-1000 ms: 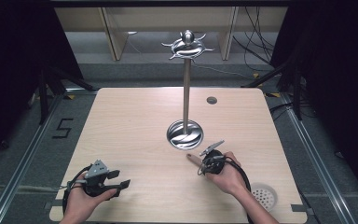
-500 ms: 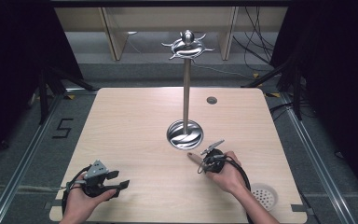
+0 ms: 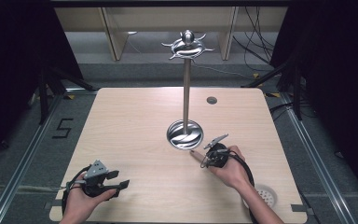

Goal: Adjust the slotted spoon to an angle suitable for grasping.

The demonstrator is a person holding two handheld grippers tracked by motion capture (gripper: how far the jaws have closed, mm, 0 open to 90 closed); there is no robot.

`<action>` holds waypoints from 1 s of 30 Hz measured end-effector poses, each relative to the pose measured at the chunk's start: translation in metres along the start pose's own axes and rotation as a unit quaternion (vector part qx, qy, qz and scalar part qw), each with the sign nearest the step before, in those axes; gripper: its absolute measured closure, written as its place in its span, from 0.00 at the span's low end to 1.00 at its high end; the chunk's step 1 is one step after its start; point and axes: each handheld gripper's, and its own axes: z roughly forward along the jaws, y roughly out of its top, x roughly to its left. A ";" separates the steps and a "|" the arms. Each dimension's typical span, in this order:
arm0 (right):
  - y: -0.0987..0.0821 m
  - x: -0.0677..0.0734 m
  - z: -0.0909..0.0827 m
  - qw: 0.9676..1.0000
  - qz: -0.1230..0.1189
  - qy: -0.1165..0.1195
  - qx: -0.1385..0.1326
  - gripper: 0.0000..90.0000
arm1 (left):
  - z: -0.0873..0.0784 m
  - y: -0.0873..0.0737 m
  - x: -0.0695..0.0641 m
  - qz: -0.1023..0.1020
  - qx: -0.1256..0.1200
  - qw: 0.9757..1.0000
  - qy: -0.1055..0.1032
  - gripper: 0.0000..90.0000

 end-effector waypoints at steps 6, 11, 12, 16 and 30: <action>0.018 -0.008 0.002 0.999 -0.034 -0.014 0.040 0.81 | 0.001 -0.001 -0.001 -0.007 -0.004 1.000 0.002 0.43; 0.034 -0.005 0.012 0.996 -0.053 -0.020 0.068 0.74 | 0.000 0.000 0.000 -0.003 -0.001 1.000 -0.003 0.43; 0.036 -0.005 0.013 0.995 -0.059 -0.020 0.074 0.72 | 0.000 0.000 0.000 -0.003 -0.001 1.000 -0.003 0.43; 0.040 -0.006 0.018 0.992 -0.080 -0.032 0.087 0.70 | -0.002 0.000 0.002 0.005 0.007 1.000 -0.001 0.43; 0.042 -0.010 0.027 0.988 -0.088 -0.029 0.120 0.68 | 0.000 -0.001 -0.001 -0.003 -0.004 1.000 0.000 0.43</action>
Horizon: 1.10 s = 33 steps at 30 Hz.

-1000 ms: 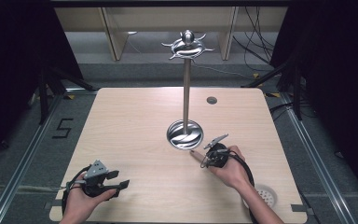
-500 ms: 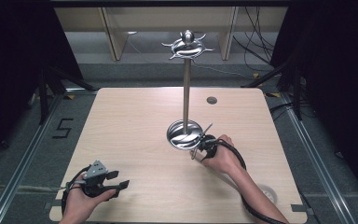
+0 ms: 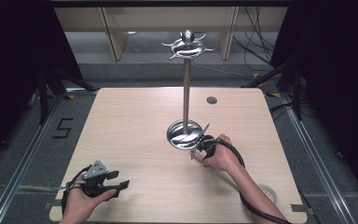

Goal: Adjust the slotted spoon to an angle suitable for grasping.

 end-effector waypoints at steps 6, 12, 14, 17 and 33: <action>0.002 0.002 0.001 1.000 0.000 0.001 0.004 0.69 | 0.000 0.000 0.000 -0.001 0.007 1.000 0.000 0.43; 0.003 0.001 0.004 1.000 0.001 0.001 0.011 0.72 | 0.000 0.000 0.000 0.000 0.000 1.000 0.000 0.43; 0.003 0.002 0.005 1.000 0.003 0.003 0.014 0.72 | 0.000 0.000 0.000 0.000 -0.001 1.000 0.000 0.43; 0.002 0.001 0.008 1.000 0.000 0.001 0.015 0.74 | 0.000 0.000 0.000 0.000 0.000 1.000 0.000 0.43; -0.003 -0.002 0.006 1.000 0.000 0.025 -0.013 0.78 | -0.001 0.000 0.002 0.008 0.007 1.000 -0.001 0.43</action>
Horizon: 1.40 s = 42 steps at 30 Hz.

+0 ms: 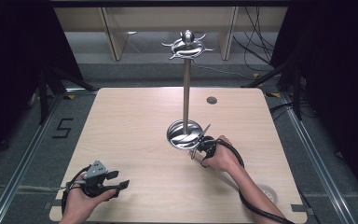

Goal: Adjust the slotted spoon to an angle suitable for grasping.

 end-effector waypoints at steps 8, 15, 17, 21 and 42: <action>-0.017 0.001 -0.024 0.997 0.027 0.010 -0.072 0.78 | 0.001 0.000 -0.001 -0.005 0.010 1.000 -0.002 0.43; -0.033 0.002 -0.049 0.990 0.049 0.003 -0.131 0.78 | 0.002 0.000 -0.002 -0.001 0.004 1.000 -0.002 0.43; -0.035 0.002 -0.051 0.989 0.045 0.000 -0.141 0.78 | 0.003 0.000 -0.002 -0.001 0.001 1.000 0.000 0.43; -0.046 0.002 -0.064 0.982 0.043 -0.011 -0.185 0.78 | 0.002 0.000 -0.003 -0.001 0.005 1.000 0.007 0.43; -0.080 -0.004 -0.093 0.957 0.068 -0.020 -0.281 0.78 | 0.002 0.002 -0.002 0.002 0.003 1.000 -0.005 0.43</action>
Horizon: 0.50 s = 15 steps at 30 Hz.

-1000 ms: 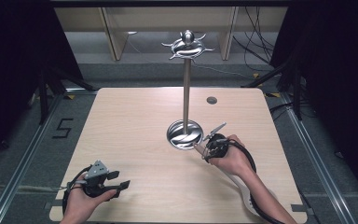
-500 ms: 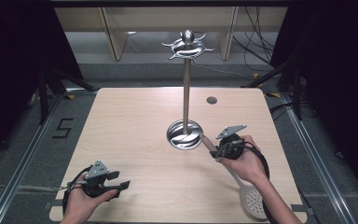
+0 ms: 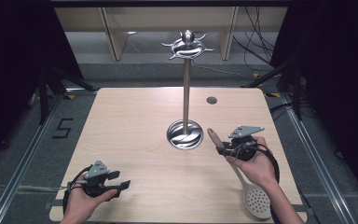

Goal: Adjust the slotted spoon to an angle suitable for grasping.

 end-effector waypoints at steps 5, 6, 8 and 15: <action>-0.002 -0.003 -0.007 1.000 0.017 0.000 -0.015 0.78 | 0.002 0.000 -0.002 -0.008 -0.009 1.000 -0.002 0.43; -0.002 -0.005 -0.008 1.000 0.006 -0.003 -0.020 0.78 | 0.003 0.001 -0.002 -0.011 -0.008 1.000 -0.002 0.43; -0.003 -0.006 -0.009 1.000 0.000 -0.003 -0.026 0.78 | 0.003 0.001 -0.003 -0.012 -0.007 1.000 0.001 0.43; -0.004 -0.005 -0.012 0.999 0.014 -0.009 -0.035 0.78 | 0.003 0.001 -0.002 -0.011 -0.003 1.000 -0.005 0.43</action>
